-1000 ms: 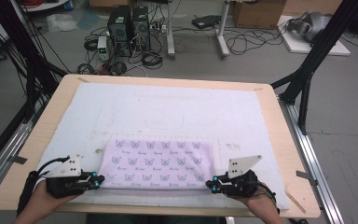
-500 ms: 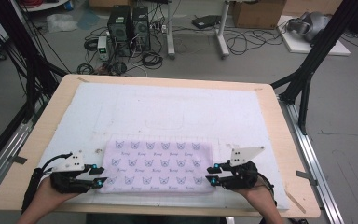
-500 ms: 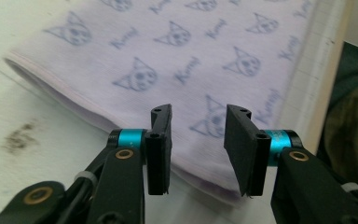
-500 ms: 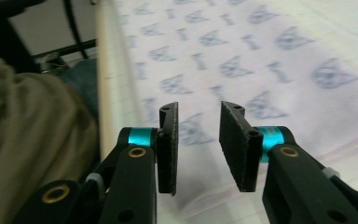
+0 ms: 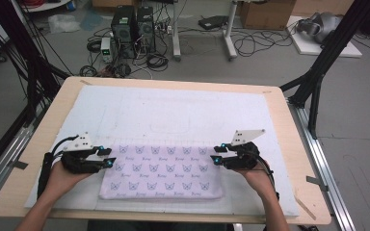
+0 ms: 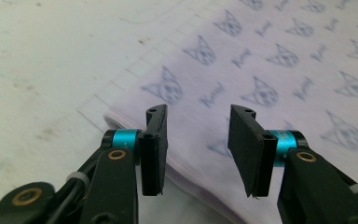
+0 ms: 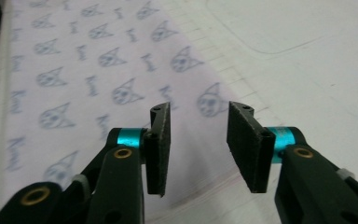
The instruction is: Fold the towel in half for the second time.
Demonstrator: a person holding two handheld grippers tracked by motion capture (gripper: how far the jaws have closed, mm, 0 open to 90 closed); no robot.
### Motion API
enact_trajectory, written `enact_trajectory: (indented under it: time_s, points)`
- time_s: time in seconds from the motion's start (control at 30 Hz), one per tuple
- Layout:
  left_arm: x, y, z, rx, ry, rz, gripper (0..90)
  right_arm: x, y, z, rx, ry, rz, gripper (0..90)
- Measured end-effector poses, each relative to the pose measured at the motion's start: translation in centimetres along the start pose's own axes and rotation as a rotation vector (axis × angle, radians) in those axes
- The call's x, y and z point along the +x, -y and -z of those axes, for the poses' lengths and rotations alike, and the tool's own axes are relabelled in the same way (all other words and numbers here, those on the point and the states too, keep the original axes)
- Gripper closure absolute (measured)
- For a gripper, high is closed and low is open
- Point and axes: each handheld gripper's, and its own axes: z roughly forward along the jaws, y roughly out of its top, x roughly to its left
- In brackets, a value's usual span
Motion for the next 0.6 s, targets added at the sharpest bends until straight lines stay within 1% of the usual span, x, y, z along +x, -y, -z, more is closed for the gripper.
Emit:
enact_trajectory:
  time_s: [0.07, 0.1, 0.17, 0.2, 0.3, 0.4, 0.47, 0.57, 0.6]
  points:
    - [0.6, -0.5, -0.8, -0.002, -0.011, 0.005, 56.6, -0.8, -0.1, -0.6, -0.012, 0.005, -0.02, 56.8]
    - [0.9, -0.7, -1.1, 0.008, -0.021, 0.005, 56.2, -1.1, -0.1, -0.8, -0.009, 0.007, -0.028, 55.7]
    - [1.4, -0.8, -1.8, 0.007, -0.038, 0.012, 55.4, -1.7, -0.1, -1.2, 0.004, 0.018, -0.034, 54.1]
    - [1.6, -0.8, -2.0, 0.004, -0.044, 0.015, 55.3, -1.9, -0.1, -1.3, 0.004, 0.022, -0.036, 53.3]
    - [2.3, -0.5, -2.5, 0.004, -0.06, 0.039, 54.7, -2.6, 0.1, -1.7, -0.003, 0.027, -0.062, 50.7]
    - [2.7, -0.2, -2.8, 0.004, -0.072, 0.049, 54.8, -3.2, 0.4, -2.4, 0.015, 0.042, -0.09, 45.8]
    - [2.7, 0.0, -3.2, 0.024, -0.082, 0.046, 54.3, -3.3, 0.5, -2.7, 0.022, 0.041, -0.103, 45.2]
    - [2.9, 0.2, -4.1, 0.071, -0.094, 0.04, 51.3, -3.1, 0.7, -3.3, 0.066, 0.043, -0.093, 45.1]
    - [2.8, 0.3, -4.3, 0.078, -0.095, 0.045, 50.9, -3.0, 0.7, -3.6, 0.085, 0.04, -0.089, 45.3]
